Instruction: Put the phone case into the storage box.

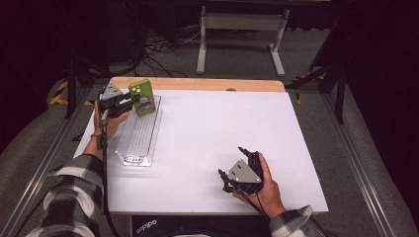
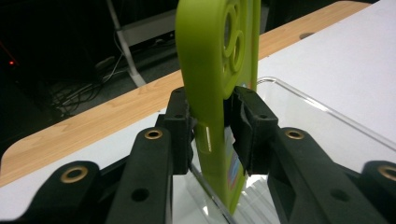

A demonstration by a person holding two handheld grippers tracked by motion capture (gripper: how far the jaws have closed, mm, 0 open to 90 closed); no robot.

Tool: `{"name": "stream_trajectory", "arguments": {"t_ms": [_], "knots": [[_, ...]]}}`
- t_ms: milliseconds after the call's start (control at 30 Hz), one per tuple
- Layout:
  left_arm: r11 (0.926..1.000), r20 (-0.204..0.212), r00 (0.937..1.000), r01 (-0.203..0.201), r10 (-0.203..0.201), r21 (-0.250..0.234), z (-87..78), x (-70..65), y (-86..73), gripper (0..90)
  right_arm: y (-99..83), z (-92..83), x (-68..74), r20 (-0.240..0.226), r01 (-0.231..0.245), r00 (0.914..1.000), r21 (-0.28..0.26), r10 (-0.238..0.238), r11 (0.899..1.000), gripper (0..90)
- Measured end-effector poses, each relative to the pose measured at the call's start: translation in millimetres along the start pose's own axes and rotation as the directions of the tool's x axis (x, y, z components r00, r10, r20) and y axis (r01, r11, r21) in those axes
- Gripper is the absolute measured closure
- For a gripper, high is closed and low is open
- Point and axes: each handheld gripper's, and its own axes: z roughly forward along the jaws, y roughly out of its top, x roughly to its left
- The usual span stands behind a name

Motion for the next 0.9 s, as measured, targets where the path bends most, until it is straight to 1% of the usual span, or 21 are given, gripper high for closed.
{"name": "stream_trajectory", "arguments": {"t_ms": [33, 133, 167, 200, 233, 300, 367, 433, 500, 533, 567, 633, 700, 900], "knots": [[1.0, -0.005, 1.0, -0.004, 0.004, 0.001, 0.6, 0.2, -0.4, 67.6, -0.1, 0.1, 0.0, 0.002, 0.0, 1.0, 0.0, 0.0, 1.0, 8.7], [0.9994, -0.043, 0.9987, -0.027, 0.028, 0.022, 3.0, -1.4, 0.3, 66.0, -0.7, 0.5, 0.7, 0.008, 0.005, 1.0, 0.002, -0.005, 1.0, 8.9], [0.9993, -0.047, 0.9984, -0.03, 0.031, 0.022, 3.3, -1.5, 0.4, 66.0, -0.8, 0.5, 0.9, 0.009, 0.009, 0.9999, 0.003, -0.009, 1.0, 8.9], [0.9993, -0.05, 0.9983, -0.029, 0.03, 0.023, 3.5, -1.4, 0.4, 66.0, -0.9, 0.4, 1.0, 0.006, 0.009, 0.9999, 0.002, -0.009, 1.0, 9.0], [0.9991, -0.065, 0.9973, -0.034, 0.035, 0.024, 3.6, -0.8, 0.3, 66.3, -0.9, 0.3, 1.3, 0.005, 0.008, 1.0, 0.003, -0.008, 1.0, 9.0], [0.9993, -0.083, 0.9964, -0.017, 0.019, 0.032, 4.3, -0.4, -1.3, 69.2, -1.1, -0.5, 1.4, 0.004, 0.007, 1.0, -0.004, -0.007, 1.0, 9.2], [0.9989, -0.092, 0.9954, -0.023, 0.027, 0.04, 4.9, 0.9, -2.4, 69.6, -1.2, -0.9, 1.4, 0.009, 0.004, 1.0, -0.007, -0.004, 1.0, 9.5], [0.9985, -0.089, 0.9957, -0.023, 0.028, 0.05, 6.0, 0.3, -2.9, 69.1, -1.6, -0.5, 1.1, 0.011, 0.004, 0.9999, -0.004, -0.004, 1.0, 9.6], [0.9977, -0.092, 0.9949, -0.035, 0.04, 0.059, 7.1, -1.2, -2.4, 70.3, -1.7, -0.5, 0.9, 0.014, 0.004, 0.9999, -0.003, -0.004, 1.0, 9.6], [0.9969, -0.095, 0.9941, -0.047, 0.053, 0.064, 7.2, -1.4, -1.8, 70.7, -1.6, -0.7, 0.9, 0.021, 0.004, 0.9998, -0.007, -0.003, 1.0, 9.7], [0.997, -0.091, 0.9946, -0.044, 0.05, 0.063, 7.5, -2.0, -1.6, 70.9, -1.5, -0.8, 0.4, 0.025, 0.003, 0.9997, -0.012, -0.003, 1.0, 9.9], [0.9964, -0.096, 0.9935, -0.054, 0.06, 0.065, 7.7, -2.8, -0.8, 71.0, -1.5, -1.2, 0.3, 0.025, -0.002, 0.9997, -0.012, 0.002, 1.0, 9.9], [0.9961, -0.094, 0.9935, -0.057, 0.064, 0.067, 8.4, -3.7, -0.5, 71.1, -1.7, -1.1, 0.4, 0.024, -0.001, 0.9997, -0.009, 0.001, 1.0, 9.9], [0.9963, -0.096, 0.9939, -0.048, 0.054, 0.071, 9.2, -3.8, -1.5, 70.7, -1.6, -2.2, 0.4, 0.03, 0.002, 0.9996, -0.016, -0.001, 1.0, 10.1]]}}
